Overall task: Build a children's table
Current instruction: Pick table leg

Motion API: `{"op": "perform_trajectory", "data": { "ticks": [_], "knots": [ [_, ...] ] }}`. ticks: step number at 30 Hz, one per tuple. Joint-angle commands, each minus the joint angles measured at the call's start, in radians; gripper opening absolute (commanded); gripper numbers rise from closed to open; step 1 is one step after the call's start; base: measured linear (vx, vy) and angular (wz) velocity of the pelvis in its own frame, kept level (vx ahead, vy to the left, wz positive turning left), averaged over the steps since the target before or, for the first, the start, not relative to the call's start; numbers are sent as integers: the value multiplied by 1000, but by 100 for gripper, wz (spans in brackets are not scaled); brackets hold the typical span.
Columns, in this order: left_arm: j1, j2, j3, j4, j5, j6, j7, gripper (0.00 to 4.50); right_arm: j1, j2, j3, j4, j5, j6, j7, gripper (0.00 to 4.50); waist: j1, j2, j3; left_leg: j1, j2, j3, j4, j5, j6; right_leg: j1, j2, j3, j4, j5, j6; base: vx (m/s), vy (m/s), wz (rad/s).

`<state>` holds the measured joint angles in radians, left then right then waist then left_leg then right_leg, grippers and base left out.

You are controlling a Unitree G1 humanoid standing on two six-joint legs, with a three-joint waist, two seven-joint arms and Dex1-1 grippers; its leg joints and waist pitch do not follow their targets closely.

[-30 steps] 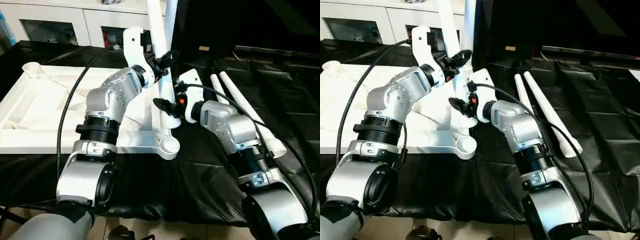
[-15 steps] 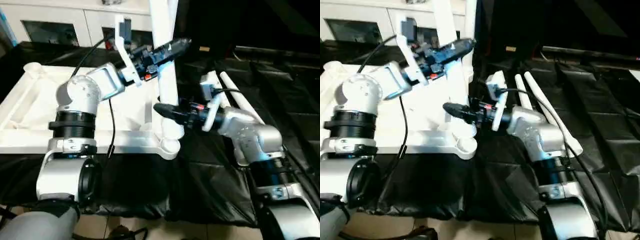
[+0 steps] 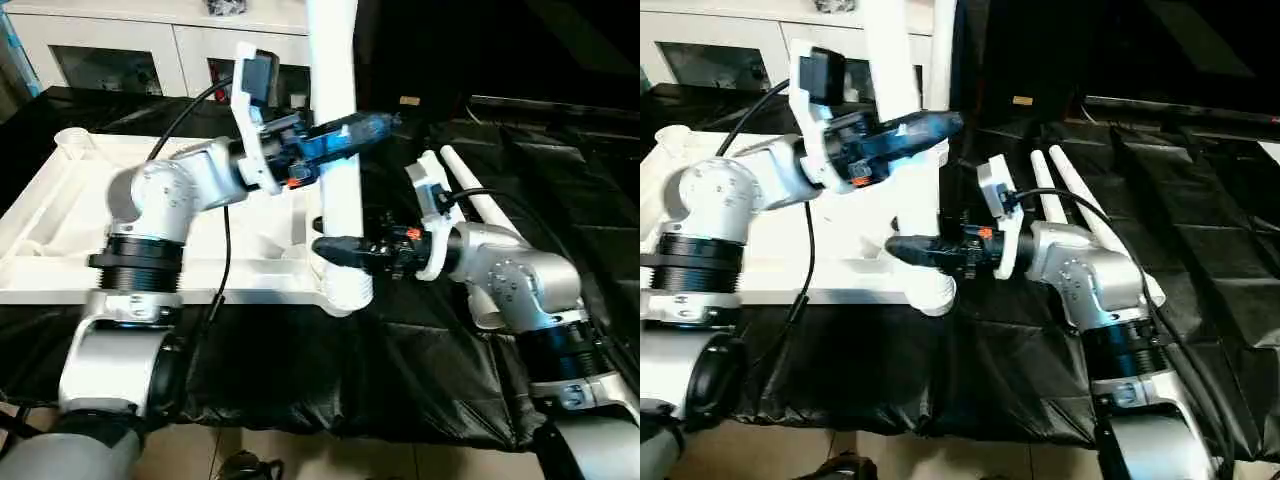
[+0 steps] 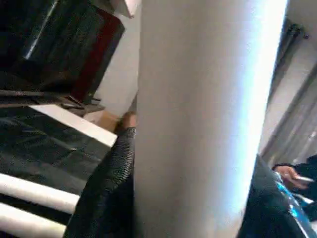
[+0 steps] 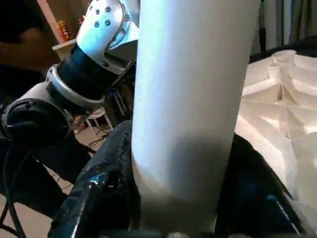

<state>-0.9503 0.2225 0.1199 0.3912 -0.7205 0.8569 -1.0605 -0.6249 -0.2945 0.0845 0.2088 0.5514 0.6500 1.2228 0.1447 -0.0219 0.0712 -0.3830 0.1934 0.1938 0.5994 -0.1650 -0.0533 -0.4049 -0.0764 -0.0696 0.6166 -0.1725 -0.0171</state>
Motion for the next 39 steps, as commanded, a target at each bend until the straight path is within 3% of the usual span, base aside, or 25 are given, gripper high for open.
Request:
{"op": "perform_trajectory", "data": {
  "ticks": [1,6,7,8,11,13,14,16,20,24,32,39],
  "knots": [
    [-7,-5,-4,10,32,-20,70,189,-5,1,21,-44,8,-5,20,188,1,6,-86,21,37,-22,-66,-176,-14,57,-72,43,-67,-187,-203,0,0,0],
    [-5,-7,-4,1,55,-39,126,184,-2,-2,22,-51,0,-12,7,188,0,8,-87,21,37,-21,-64,-160,-6,57,-71,42,-61,-143,-221,0,0,0],
    [-7,-12,-1,2,74,-52,178,183,-2,1,21,-49,-22,-30,-26,244,-2,6,-87,20,38,-22,-65,-161,-9,56,-71,43,-60,-139,-221,0,0,0],
    [-10,-16,4,7,83,-55,209,183,-6,6,17,-42,-28,-29,-46,258,-2,6,-86,21,36,-22,-65,-165,-9,57,-72,42,-63,-150,-219,0,0,0],
    [-15,-29,22,23,109,-74,284,182,-31,27,-20,7,-44,-19,-139,269,-3,4,-85,23,35,-21,-65,-177,-20,56,-74,44,-68,-192,-201,0,0,0],
    [-18,-36,32,30,135,-84,341,182,-46,37,-53,27,-45,-17,-195,293,-5,-3,-85,23,36,-22,-66,-181,-22,55,-74,44,-70,-220,-190,0,0,0],
    [-18,-38,33,30,143,-84,362,182,-49,39,-61,29,-55,-34,-218,301,-3,1,-85,24,37,-22,-66,-176,-25,54,-74,44,-70,-220,-180,0,0,0],
    [-18,-45,40,28,147,-86,401,182,-59,46,-76,38,-62,-30,-266,314,-3,-2,-86,23,36,-22,-66,-163,-22,55,-72,44,-69,-212,-168,0,0,0],
    [-21,-59,43,24,160,-97,482,182,-77,59,-87,60,-79,-14,-337,347,-4,-5,-87,21,36,-21,-65,-138,-17,54,-71,44,-62,-166,-176,0,0,0],
    [-22,-68,30,22,183,-109,511,182,-87,60,-73,74,-99,-4,-367,350,-4,-9,-89,21,35,-18,-63,-122,-5,54,-72,44,-61,-135,-192,0,0,0],
    [-17,-88,9,-6,204,-122,550,182,-91,72,-3,71,-173,-5,-432,350,-5,-14,-85,20,35,-18,-65,-133,-12,54,-73,46,-66,-178,-169,0,0,0],
    [-19,-85,-24,-16,231,-129,522,182,-117,73,22,112,-191,21,-429,350,-6,-12,-85,20,35,-18,-65,-132,-13,54,-72,46,-64,-168,-166,0,0,0]
  ]
}}
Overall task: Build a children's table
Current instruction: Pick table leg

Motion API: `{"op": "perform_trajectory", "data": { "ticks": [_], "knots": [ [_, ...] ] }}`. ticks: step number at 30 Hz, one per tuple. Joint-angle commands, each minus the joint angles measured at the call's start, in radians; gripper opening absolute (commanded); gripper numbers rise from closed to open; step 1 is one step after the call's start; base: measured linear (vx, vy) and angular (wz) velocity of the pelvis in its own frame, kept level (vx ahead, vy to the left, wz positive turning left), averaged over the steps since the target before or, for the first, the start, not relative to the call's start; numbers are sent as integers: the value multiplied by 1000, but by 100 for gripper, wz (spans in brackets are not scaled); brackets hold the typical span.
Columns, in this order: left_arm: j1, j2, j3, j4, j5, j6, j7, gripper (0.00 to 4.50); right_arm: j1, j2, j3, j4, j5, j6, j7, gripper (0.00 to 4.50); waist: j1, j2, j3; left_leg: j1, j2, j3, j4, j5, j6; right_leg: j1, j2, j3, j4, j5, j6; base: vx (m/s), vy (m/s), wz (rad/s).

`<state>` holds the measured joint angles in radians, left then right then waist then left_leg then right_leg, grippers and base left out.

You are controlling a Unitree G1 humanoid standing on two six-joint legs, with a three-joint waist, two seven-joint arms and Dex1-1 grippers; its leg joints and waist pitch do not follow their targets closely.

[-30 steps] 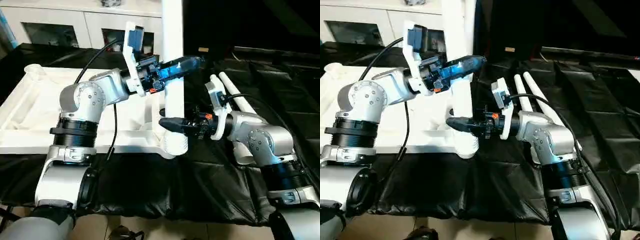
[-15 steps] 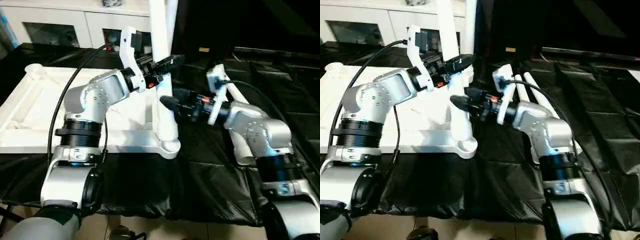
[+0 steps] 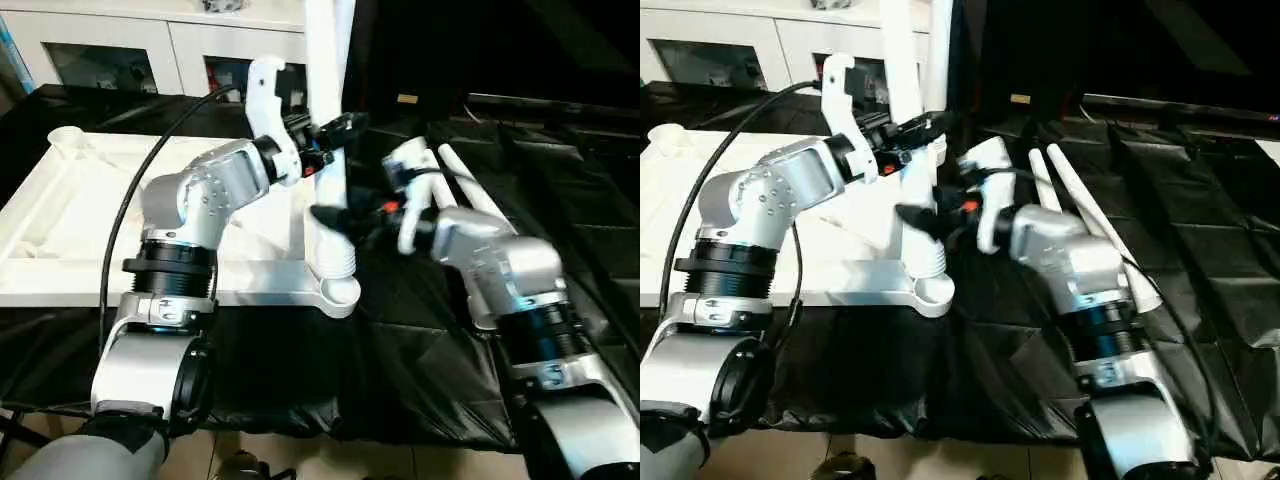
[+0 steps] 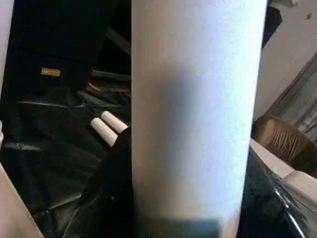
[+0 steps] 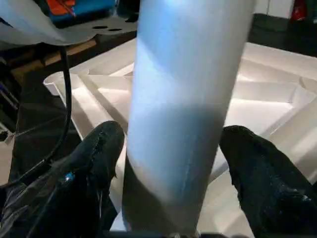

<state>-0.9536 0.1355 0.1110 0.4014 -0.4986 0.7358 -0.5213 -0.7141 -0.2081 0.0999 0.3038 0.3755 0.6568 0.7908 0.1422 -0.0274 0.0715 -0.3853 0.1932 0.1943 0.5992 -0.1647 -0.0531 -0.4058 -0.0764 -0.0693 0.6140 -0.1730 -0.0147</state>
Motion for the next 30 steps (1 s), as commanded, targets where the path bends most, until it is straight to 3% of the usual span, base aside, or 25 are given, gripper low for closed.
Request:
{"op": "perform_trajectory", "data": {
  "ticks": [1,15,26,30],
  "knots": [
    [-16,4,-20,-28,10,-6,-21,182,-33,-18,10,25,-16,16,10,350,-5,-8,-85,22,35,-19,-66,-135,-15,55,-73,46,-62,-172,-168,0,0,0],
    [-16,16,-61,-54,4,13,-86,182,-62,-59,51,89,4,61,143,350,-2,-10,-86,22,36,-18,-62,-122,-3,56,-73,46,-59,-154,-184,0,0,0],
    [-22,24,-79,-55,1,24,-126,182,-91,-42,47,141,-2,23,178,350,-1,-12,-87,21,36,-18,-62,-113,-2,57,-74,46,-55,-137,-191,0,0,0],
    [-21,24,-78,-58,1,28,-127,182,-88,-46,56,141,-5,24,191,303,-1,-11,-87,22,36,-18,-62,-116,-3,56,-74,46,-55,-137,-195,0,0,0]
  ]
}}
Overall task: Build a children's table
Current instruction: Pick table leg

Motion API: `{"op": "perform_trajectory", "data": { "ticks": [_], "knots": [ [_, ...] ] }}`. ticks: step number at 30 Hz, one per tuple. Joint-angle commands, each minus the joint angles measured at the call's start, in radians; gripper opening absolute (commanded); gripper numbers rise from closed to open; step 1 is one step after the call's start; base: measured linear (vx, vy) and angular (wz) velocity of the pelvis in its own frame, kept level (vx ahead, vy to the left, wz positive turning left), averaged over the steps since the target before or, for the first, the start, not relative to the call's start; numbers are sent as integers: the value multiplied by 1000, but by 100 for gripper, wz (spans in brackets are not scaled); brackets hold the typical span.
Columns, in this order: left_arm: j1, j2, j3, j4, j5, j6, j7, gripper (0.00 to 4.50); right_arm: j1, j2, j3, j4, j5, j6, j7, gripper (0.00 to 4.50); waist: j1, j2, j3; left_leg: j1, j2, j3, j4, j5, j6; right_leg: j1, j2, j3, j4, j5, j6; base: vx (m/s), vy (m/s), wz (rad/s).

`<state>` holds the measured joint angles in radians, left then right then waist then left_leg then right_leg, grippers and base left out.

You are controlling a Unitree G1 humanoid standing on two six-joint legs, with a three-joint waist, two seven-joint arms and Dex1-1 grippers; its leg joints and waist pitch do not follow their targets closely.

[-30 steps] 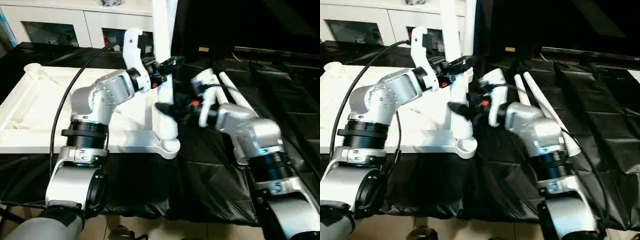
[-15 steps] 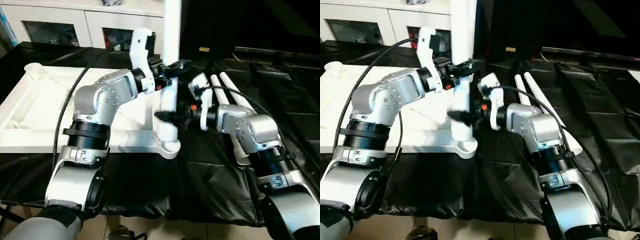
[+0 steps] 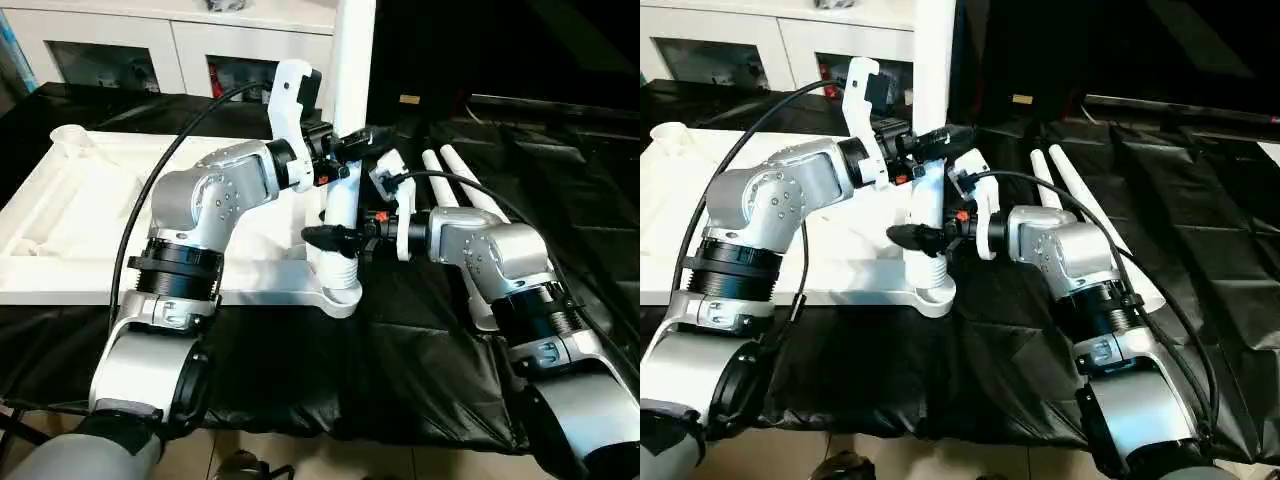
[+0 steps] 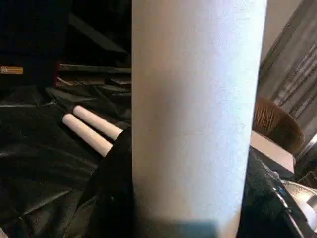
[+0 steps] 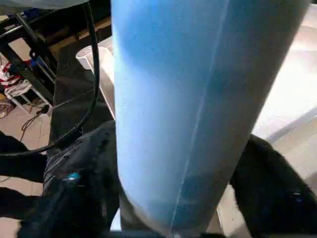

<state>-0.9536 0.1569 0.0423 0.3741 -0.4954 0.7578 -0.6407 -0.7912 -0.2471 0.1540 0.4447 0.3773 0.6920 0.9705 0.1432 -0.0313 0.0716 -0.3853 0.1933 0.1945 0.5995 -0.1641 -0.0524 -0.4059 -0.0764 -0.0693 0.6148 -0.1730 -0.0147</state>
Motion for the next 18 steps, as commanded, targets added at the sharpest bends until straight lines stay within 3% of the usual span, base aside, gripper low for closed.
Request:
{"op": "perform_trajectory", "data": {
  "ticks": [1,7,15,16,17,18],
  "knots": [
    [-21,3,-9,-31,-2,6,-7,182,-11,-8,2,2,-7,-12,12,303,-2,-8,-87,22,36,-18,-62,-117,-4,57,-74,46,-56,-138,-195,0,0,0],
    [-25,5,-9,-26,-1,7,-13,182,-11,-7,3,9,-11,-11,16,235,-2,-3,-87,23,37,-19,-62,-126,-8,56,-74,46,-57,-146,-192,0,0,0],
    [-37,6,-2,-11,3,8,-6,182,6,-6,7,-6,-10,-11,26,193,-2,-6,-87,22,36,-19,-62,-122,-6,58,-74,45,-56,-136,-198,0,0,0],
    [-37,6,-2,-11,3,8,-6,182,6,-6,7,-6,-10,-11,26,191,0,3,-88,23,36,-20,-61,-124,-8,57,-75,45,-56,-136,-198,0,0,0],
    [-38,8,-4,-11,6,6,-7,182,6,-6,6,-7,-10,-12,26,190,-2,-1,-88,22,36,-19,-62,-128,-9,58,-74,45,-57,-135,-197,0,0,0],
    [-36,12,-13,-15,12,0,-14,238,7,-5,6,-9,-10,-11,25,189,-1,1,-88,23,36,-20,-62,-129,-11,58,-74,45,-57,-135,-197,0,0,0]
  ]
}}
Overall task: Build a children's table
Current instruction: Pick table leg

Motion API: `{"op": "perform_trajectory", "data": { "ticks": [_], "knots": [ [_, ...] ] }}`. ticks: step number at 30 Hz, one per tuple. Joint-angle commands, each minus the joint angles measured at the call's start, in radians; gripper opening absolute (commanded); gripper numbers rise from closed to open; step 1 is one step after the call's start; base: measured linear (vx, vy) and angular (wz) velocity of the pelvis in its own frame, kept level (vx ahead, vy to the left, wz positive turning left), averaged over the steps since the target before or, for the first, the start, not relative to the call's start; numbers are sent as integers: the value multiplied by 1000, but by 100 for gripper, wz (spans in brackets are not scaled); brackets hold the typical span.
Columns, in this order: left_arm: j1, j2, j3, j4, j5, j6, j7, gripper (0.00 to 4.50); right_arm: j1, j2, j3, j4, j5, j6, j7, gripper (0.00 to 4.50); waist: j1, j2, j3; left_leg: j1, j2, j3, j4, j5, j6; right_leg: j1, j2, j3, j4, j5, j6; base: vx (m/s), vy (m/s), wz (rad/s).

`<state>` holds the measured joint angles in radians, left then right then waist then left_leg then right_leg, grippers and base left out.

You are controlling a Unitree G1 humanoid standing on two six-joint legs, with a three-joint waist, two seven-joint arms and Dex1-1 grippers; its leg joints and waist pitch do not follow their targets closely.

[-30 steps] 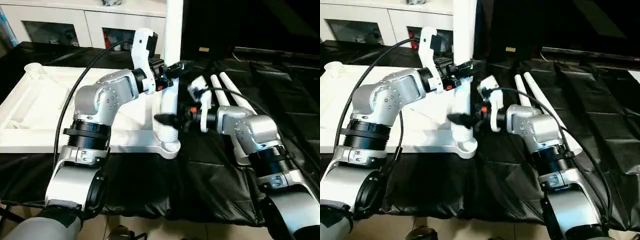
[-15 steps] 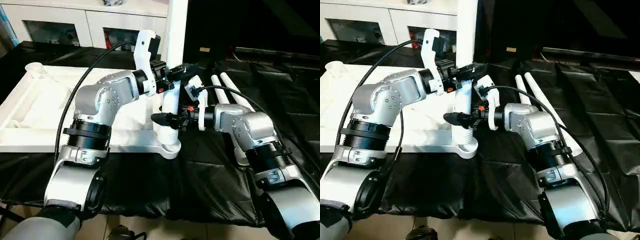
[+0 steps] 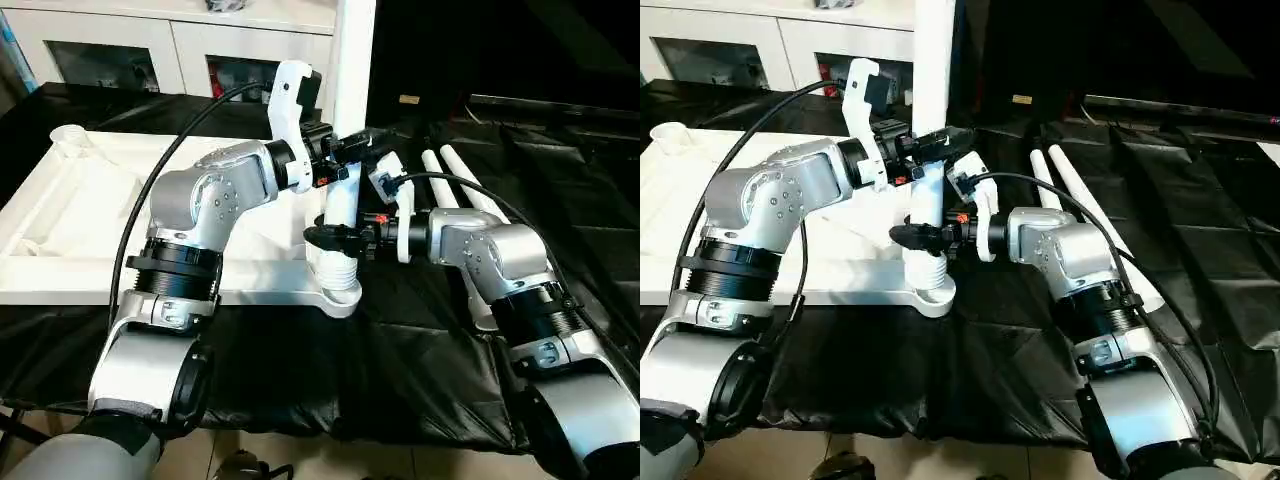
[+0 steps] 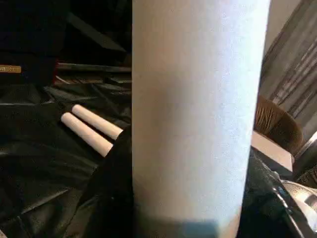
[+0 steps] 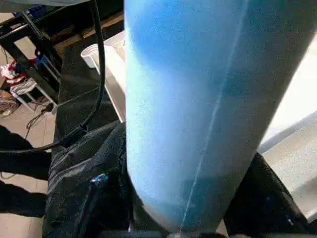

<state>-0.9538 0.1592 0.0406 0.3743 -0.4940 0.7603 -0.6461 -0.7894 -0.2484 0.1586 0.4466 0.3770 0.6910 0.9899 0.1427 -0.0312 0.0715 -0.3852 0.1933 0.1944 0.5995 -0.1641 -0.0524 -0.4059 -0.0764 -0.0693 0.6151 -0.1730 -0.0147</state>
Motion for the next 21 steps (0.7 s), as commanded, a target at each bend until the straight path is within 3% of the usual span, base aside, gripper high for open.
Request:
{"op": "perform_trajectory", "data": {
  "ticks": [1,3,6,11,12,14,15,17,19,20,21],
  "knots": [
    [-41,4,7,-8,7,-9,10,252,7,-2,-1,-11,-10,-13,2,189,-1,-1,-88,22,36,-19,-62,-130,-12,58,-73,45,-56,-133,-197,0,0,0],
    [-44,4,19,-6,-8,-8,0,252,8,2,-6,-9,-10,-17,-5,189,-2,0,-89,22,36,-20,-62,-127,-12,58,-72,44,-55,-117,-202,0,0,0],
    [-59,-16,81,-8,-51,-57,6,293,8,15,-28,4,-11,-39,-39,189,-1,1,-89,22,36,-20,-62,-125,-13,58,-74,44,-55,-111,-211,0,0,0],
    [-86,-38,168,-13,-116,-159,-14,293,4,44,-76,28,-5,-105,-93,189,-1,-1,-88,23,35,-19,-61,-141,-18,58,-76,44,-54,-114,-221,0,0,0],
    [-110,-56,233,-1,-146,-221,35,293,4,62,-107,34,-1,-153,-131,188,-1,1,-88,23,36,-19,-61,-146,-18,57,-76,45,-56,-117,-221,0,0,0],
    [-128,-59,269,14,-160,-234,77,293,-1,74,-131,41,10,-159,-161,188,-1,0,-89,23,35,-19,-61,-143,-19,58,-75,44,-54,-106,-224,0,0,0],
    [-144,-35,308,35,-189,-241,46,293,-4,96,-181,43,26,-196,-224,188,-3,5,-89,24,34,-18,-60,-143,-17,55,-73,44,-53,-96,-222,0,0,0],
    [-141,-13,311,41,-196,-236,4,293,-3,101,-196,41,29,-202,-247,188,-4,3,-87,25,33,-19,-63,-154,-19,56,-72,44,-56,-127,-215,0,0,0],
    [-97,50,247,31,-144,-252,-117,293,12,105,-211,23,17,-243,-286,188,-5,7,-87,27,34,-19,-65,-148,-25,53,-70,44,-55,-146,-197,0,0,0],
    [-66,81,199,23,-105,-266,-170,293,24,103,-208,8,10,-250,-290,188,-5,8,-87,28,34,-20,-66,-147,-27,52,-71,44,-57,-151,-192,0,0,0],
    [24,160,72,-3,-7,-319,-306,293,60,101,-198,-36,-8,-275,-290,188,-6,9,-85,28,38,-22,-71,-149,-29,51,-70,45,-58,-162,-169,0,0,0]
  ]
}}
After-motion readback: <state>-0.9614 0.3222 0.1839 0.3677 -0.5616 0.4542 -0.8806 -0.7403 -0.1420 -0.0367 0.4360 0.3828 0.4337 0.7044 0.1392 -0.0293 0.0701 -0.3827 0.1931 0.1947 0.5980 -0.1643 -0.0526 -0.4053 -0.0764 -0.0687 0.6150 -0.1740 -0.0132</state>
